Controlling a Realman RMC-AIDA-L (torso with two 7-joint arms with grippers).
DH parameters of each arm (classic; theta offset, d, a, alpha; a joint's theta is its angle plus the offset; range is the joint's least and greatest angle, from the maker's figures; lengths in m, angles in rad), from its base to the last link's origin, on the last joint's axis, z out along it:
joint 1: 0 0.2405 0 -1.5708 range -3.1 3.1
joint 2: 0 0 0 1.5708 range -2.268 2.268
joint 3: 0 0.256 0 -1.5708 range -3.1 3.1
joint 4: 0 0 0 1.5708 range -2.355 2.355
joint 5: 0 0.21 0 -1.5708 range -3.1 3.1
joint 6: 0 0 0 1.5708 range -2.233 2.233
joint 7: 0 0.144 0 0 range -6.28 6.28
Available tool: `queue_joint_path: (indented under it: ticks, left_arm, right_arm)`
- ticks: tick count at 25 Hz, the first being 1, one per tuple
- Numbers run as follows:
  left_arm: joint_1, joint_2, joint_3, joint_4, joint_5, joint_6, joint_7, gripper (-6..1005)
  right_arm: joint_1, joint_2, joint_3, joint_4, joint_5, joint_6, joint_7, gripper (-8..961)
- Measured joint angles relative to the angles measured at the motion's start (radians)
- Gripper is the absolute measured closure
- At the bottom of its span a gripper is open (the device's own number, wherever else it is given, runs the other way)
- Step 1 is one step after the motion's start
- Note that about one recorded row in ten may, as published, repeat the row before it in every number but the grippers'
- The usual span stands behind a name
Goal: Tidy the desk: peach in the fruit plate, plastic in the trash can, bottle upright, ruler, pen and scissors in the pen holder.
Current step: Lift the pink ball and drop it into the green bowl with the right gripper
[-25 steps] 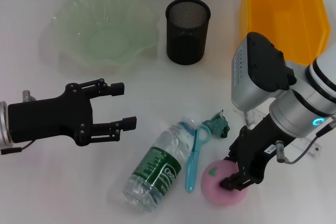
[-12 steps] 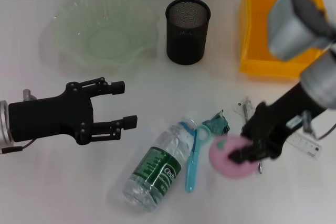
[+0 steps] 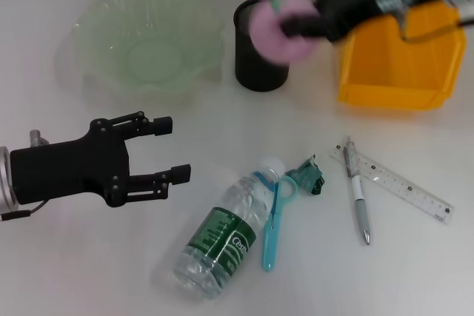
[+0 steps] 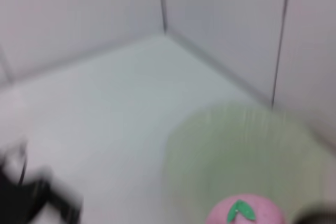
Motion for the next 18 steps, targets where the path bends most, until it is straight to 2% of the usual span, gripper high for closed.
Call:
queue_joint_path:
  ticks: [1,2,3,10,15,18]
  left_arm:
    - [0.003,0.0,0.0,0.0,-0.003,-0.006,0.0,188]
    - [0.004,0.0,0.0,0.0,-0.004,-0.006,0.0,188]
    - [0.005,-0.001,0.0,0.0,-0.005,-0.007,0.0,188]
    - [0.006,-0.002,0.0,-0.001,-0.006,-0.004,0.0,188]
    - [0.007,-0.002,0.006,-0.002,-0.006,-0.006,0.0,188]
    - [0.006,-0.003,0.003,-0.001,-0.006,-0.004,-0.001,188]
  right_arm:
    - [0.021,0.0,-0.002,0.036,0.017,0.046,-0.001,781]
    - [0.076,0.0,-0.006,0.134,0.053,0.134,-0.025,788]
    - [0.076,0.0,-0.006,0.134,0.053,0.134,-0.025,796]
    - [0.277,0.0,-0.008,0.524,0.15,0.424,-0.208,860]
    - [0.368,0.006,-0.014,0.723,0.213,0.599,-0.361,905]
    - [0.408,0.008,-0.064,0.824,0.309,0.721,-0.441,915]
